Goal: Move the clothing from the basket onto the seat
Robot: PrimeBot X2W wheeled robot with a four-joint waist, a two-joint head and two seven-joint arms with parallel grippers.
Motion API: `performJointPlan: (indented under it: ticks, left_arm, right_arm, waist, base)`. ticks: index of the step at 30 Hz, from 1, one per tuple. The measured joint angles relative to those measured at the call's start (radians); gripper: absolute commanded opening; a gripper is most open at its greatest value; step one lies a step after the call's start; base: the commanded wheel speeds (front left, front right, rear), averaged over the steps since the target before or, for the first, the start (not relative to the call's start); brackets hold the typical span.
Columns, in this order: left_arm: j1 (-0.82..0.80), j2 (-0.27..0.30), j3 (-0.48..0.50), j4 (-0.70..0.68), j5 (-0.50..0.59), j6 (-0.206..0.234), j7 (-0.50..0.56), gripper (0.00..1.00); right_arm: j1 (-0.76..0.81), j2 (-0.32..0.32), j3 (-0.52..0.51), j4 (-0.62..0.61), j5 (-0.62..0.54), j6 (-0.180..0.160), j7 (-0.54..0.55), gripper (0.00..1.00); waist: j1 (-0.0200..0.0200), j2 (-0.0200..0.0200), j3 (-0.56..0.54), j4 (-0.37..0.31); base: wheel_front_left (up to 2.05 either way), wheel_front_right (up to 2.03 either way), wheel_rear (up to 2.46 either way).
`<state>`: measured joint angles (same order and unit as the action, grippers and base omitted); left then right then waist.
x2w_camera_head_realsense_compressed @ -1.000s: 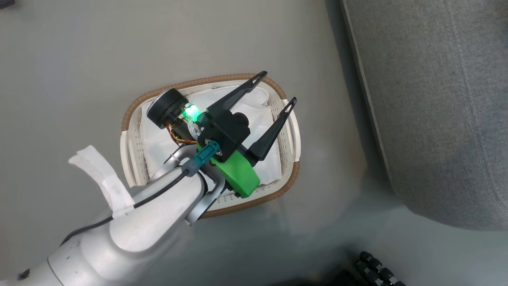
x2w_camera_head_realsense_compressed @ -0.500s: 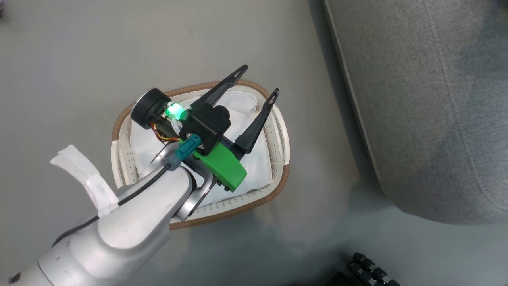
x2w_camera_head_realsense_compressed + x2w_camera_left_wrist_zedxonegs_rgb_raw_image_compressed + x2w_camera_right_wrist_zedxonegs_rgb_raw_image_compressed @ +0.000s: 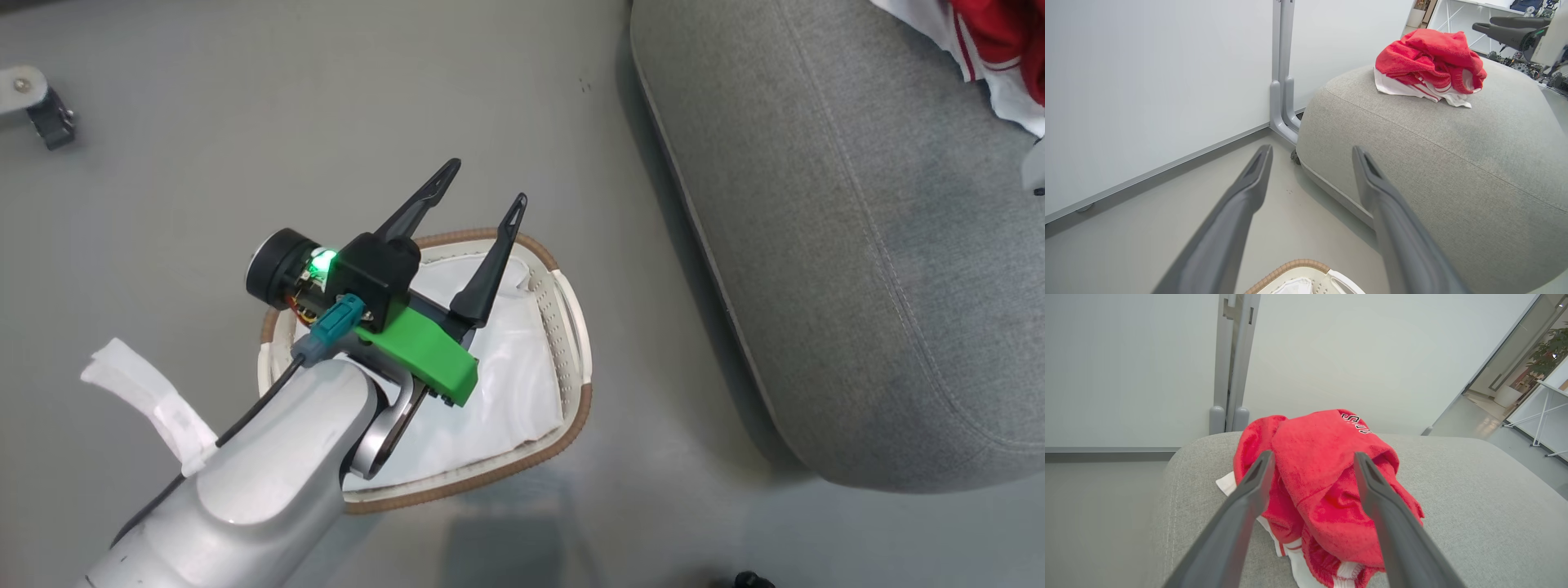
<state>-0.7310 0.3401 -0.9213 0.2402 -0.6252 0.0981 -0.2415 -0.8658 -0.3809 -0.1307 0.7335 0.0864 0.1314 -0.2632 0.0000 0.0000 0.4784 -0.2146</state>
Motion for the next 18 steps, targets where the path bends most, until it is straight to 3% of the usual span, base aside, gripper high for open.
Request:
performJointPlan:
  ticks: [7,18]
  left_arm:
    - [0.105,-0.028,0.092,0.049,-0.032,0.011,-0.019,1.00]
    - [0.374,-0.068,0.380,0.013,0.035,0.016,-0.021,1.00]
  right_arm:
    - [0.019,0.053,0.046,-0.036,0.006,0.000,0.012,1.00]
    - [0.210,0.209,0.104,-0.109,0.050,0.000,0.003,1.00]
  waist:
    - [0.0000,0.0000,-0.111,0.026]
    - [-0.0001,0.0000,-0.253,0.118]
  base:
    - [0.00,0.00,0.00]
    - [0.00,0.00,0.00]
